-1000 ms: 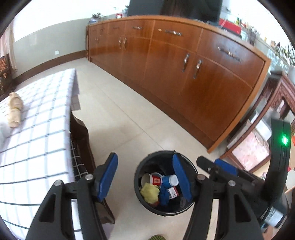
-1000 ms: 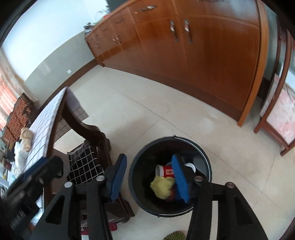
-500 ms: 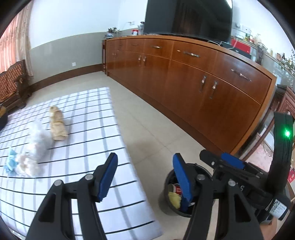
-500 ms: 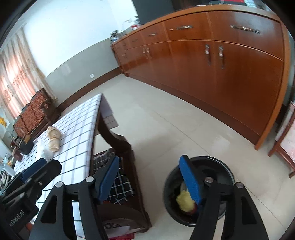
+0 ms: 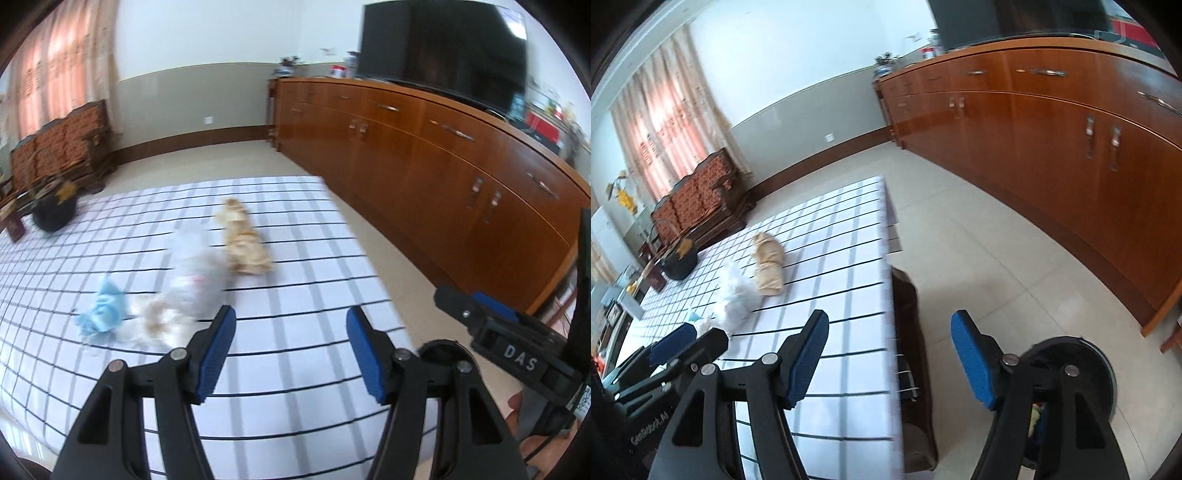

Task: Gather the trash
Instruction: 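Move both grippers back toward the mask and tissues on the table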

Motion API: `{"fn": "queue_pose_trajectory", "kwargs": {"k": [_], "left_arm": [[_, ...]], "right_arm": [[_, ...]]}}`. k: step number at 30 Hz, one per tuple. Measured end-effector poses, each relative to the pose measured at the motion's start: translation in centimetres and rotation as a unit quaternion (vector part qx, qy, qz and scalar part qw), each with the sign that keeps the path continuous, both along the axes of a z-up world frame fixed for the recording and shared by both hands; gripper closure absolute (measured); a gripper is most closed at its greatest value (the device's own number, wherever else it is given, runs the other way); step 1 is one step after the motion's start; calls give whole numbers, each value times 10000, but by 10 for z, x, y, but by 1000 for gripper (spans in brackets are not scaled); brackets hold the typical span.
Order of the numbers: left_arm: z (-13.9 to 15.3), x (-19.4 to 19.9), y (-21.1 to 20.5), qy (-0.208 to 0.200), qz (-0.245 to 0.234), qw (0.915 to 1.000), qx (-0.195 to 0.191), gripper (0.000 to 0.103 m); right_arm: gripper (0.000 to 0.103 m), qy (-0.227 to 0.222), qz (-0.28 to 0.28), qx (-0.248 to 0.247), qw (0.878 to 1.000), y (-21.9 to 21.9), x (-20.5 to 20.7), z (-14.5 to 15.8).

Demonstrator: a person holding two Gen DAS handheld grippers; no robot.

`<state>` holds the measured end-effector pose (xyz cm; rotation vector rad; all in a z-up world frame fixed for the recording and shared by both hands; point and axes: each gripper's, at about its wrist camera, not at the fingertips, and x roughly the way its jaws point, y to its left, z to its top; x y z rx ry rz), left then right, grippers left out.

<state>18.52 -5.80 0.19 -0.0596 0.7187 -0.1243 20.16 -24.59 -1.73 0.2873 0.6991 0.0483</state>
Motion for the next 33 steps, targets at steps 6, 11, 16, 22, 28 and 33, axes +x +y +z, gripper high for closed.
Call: {"fn": "queue_pose_trajectory", "kwargs": {"k": [6,11,16,22,28,33], "left_arm": [[-7,1,55,23,536,9986,20,39],[-14,2,97,14,941,9956,39,39],[-21,4,129,35,1179,9930,104,39],[-33,9,155,122,1338,9909,98,39],[-42,17,166,197,1352,9906,45,39],[-48,24,166,294,1257,9916,9,39]], "right_arm": [[32,17,461,-36,9989,49,19,-3],[32,13,820,-94,9966,92,29,-6],[32,86,1194,-161,9927,133,32,-13],[32,116,1550,-238,9876,173,36,-20],[32,224,1687,-205,9852,196,46,-27],[32,369,1755,-135,9837,209,56,-35]]}}
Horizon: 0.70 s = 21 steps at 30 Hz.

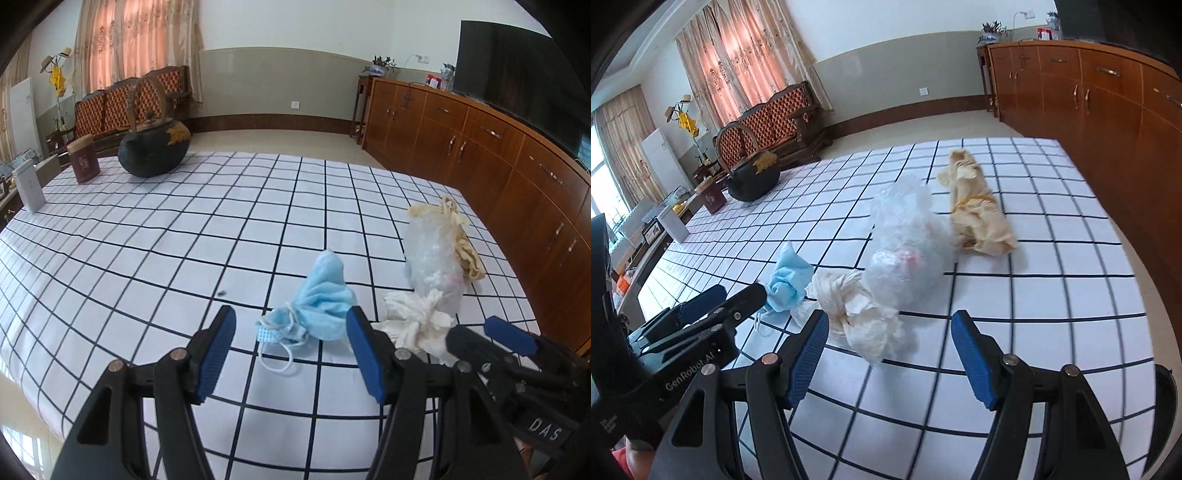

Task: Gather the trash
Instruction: 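Move both grippers back toward the mask and tissues on the table, then grasp the white tissue with the right gripper while the left grasps the blue mask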

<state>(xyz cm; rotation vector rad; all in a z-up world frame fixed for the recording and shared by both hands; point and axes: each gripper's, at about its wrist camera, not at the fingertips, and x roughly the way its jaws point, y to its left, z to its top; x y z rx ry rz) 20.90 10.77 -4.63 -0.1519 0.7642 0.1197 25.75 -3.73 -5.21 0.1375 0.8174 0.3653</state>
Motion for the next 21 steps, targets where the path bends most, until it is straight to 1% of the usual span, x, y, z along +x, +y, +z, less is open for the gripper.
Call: {"fn": "queue_pose_trajectory", "kwargs": {"k": [3,6,7,8,9,10,13,14,16,18,21], "left_arm": [[-7,6,1,126,-19,9999,-6,39],[-14,12,3,288,-2,9995,-100,39],[-15,13,3,315,2,9994,-142,39],[-16,14,3,335,3,9993,-166,39],[-17,14,3,345,1,9993,-173,39],[-17,15,3,351,-4,9992,-179,39],[-18,15,0,351,-50,9991,-216,39],[-18,15,-1,344,-54,9992,-220,39],[-18,15,-2,340,-74,9991,-261,39],[-19,17,-1,357,-92,9989,-291,39],[-22,19,-2,391,-128,9986,-330,39]], "right_arm": [[32,44,68,-54,10000,8,4,-5],[33,53,167,-115,9998,15,5,-8],[37,57,188,-133,9997,18,6,-9],[46,68,226,-157,9996,20,7,-11],[52,80,255,-176,9995,22,8,-11],[64,93,315,-256,9991,25,9,-13],[70,85,410,-345,9985,30,9,-16],[77,78,442,-348,9984,30,9,-16],[84,15,516,-385,9979,33,7,-14],[85,-118,567,-460,9973,35,2,-10],[87,-202,554,-401,9975,31,-3,-4]]}}
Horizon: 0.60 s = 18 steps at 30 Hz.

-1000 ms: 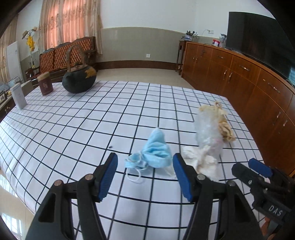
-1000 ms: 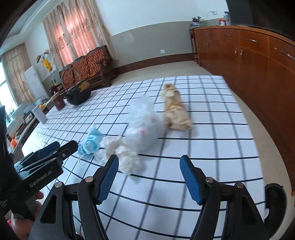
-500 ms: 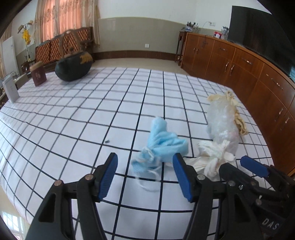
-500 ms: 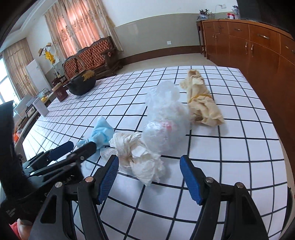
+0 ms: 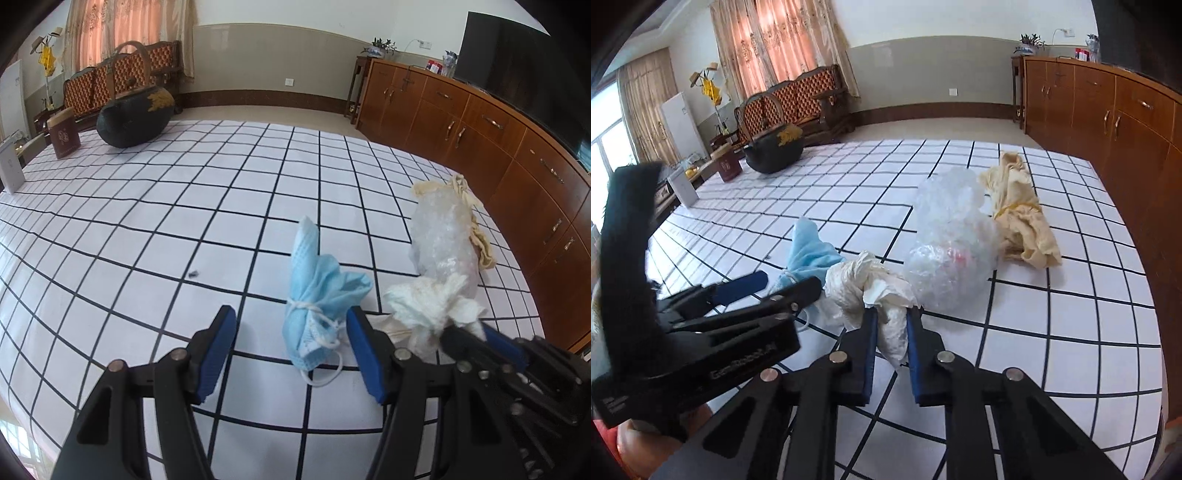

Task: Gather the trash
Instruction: 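Grasp the white tissue with the right gripper while the left grasps the blue mask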

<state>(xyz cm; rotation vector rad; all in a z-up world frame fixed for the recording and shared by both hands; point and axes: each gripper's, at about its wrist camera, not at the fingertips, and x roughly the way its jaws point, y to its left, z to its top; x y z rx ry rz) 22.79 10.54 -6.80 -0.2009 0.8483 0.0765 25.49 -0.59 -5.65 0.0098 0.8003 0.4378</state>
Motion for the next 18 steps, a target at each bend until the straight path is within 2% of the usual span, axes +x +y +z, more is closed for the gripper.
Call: {"fn": "queue_pose_trajectory", "kwargs": {"k": [4,5,7,8,12,18], "left_arm": [[-1,0,1,-51,9,9999,-105,40],[-1,0,1,-58,17,9999,-130,42],[-2,0,-1,-41,11,9999,-133,59],[-2,0,-2,-33,15,10000,-93,74],[-1,-3,-5,-75,10,9999,-81,78],[16,-18,-7,-446,-45,9988,-192,79]], "right_arm": [[87,-44,-60,100,9999,-12,-4,7],[87,-25,-75,150,9999,-16,-4,7],[87,6,-105,209,9997,-22,-5,7],[87,21,-118,233,9997,-24,-5,8],[87,3,-128,307,9994,-32,-9,10],[87,-138,-164,453,9987,-41,-18,21]]}}
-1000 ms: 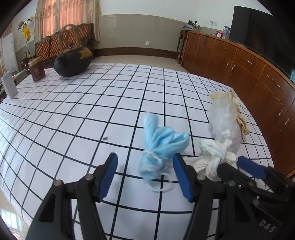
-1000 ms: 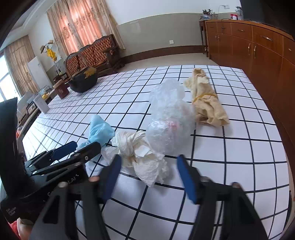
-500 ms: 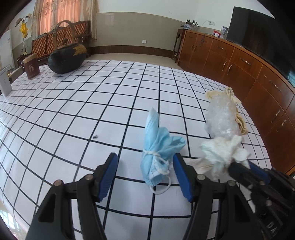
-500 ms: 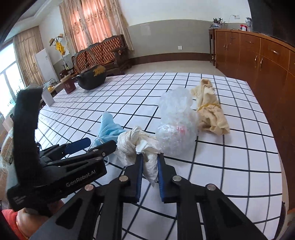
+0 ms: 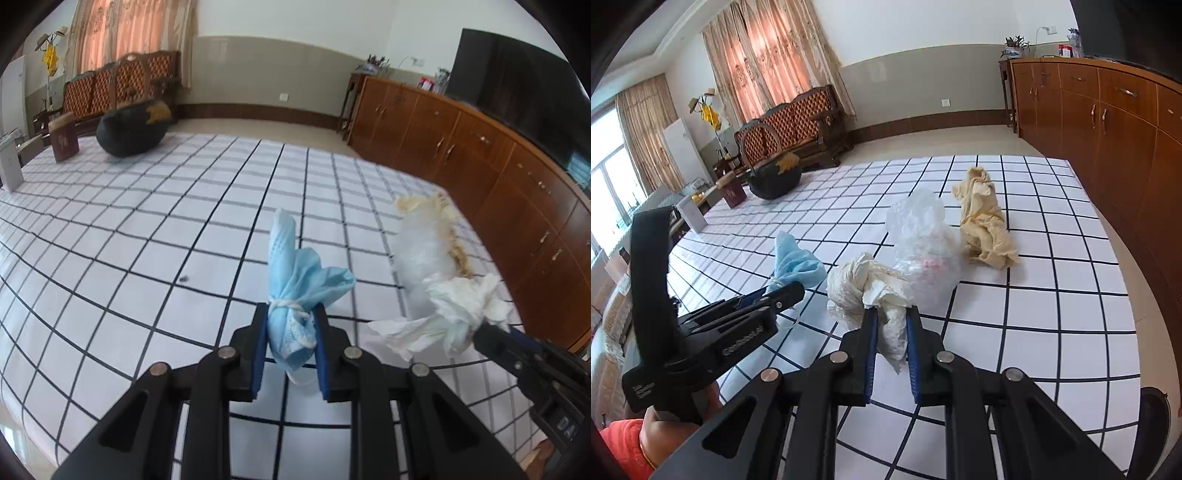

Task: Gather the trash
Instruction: 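Grasp the white tissue with the right gripper while the left grasps the blue mask, then carry the tissue and blue mask with both grippers over the black bin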

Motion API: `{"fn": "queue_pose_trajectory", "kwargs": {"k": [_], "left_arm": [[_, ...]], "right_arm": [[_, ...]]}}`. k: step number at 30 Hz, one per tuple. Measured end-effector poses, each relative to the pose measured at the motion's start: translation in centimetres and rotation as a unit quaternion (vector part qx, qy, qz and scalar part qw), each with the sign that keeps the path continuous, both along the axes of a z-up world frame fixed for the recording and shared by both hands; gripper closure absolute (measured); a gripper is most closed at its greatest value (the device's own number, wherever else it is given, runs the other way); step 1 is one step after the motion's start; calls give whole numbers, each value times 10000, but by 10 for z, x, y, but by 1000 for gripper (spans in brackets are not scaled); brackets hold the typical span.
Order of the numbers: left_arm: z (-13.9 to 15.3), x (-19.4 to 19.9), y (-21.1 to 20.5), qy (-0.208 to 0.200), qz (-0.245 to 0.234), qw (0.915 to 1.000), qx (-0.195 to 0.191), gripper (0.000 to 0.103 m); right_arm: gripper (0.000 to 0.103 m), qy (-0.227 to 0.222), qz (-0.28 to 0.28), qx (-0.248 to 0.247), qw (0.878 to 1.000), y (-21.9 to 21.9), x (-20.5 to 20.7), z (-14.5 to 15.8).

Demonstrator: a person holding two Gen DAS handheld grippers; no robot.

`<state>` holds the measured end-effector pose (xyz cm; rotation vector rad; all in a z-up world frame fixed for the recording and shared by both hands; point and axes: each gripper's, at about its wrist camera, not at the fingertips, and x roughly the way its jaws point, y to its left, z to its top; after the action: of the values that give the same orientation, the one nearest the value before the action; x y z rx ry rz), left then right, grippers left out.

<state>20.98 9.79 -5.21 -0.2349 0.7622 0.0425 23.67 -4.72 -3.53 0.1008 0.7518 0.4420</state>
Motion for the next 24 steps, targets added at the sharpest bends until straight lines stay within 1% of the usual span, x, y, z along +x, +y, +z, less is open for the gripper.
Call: {"fn": "queue_pose_trajectory", "kwargs": {"k": [4,9,14,21,24], "left_arm": [[13,-10,-6,-137,-118,9998,-41,79],[19,-19,-22,-133,-279,9995,-47,79],[26,-27,-41,-156,-465,9987,-110,79],[40,-35,-86,-267,-894,9956,-38,79],[42,-36,-104,-270,-1074,9938,-9,79]], "right_arm": [[87,-88,-64,55,9999,-9,-6,7],[87,-118,-206,152,9996,-28,-13,12],[87,-131,-373,148,9991,-50,-23,13],[87,-225,-767,223,9966,-98,-42,19],[87,-242,-976,280,9945,-124,-52,21]]}}
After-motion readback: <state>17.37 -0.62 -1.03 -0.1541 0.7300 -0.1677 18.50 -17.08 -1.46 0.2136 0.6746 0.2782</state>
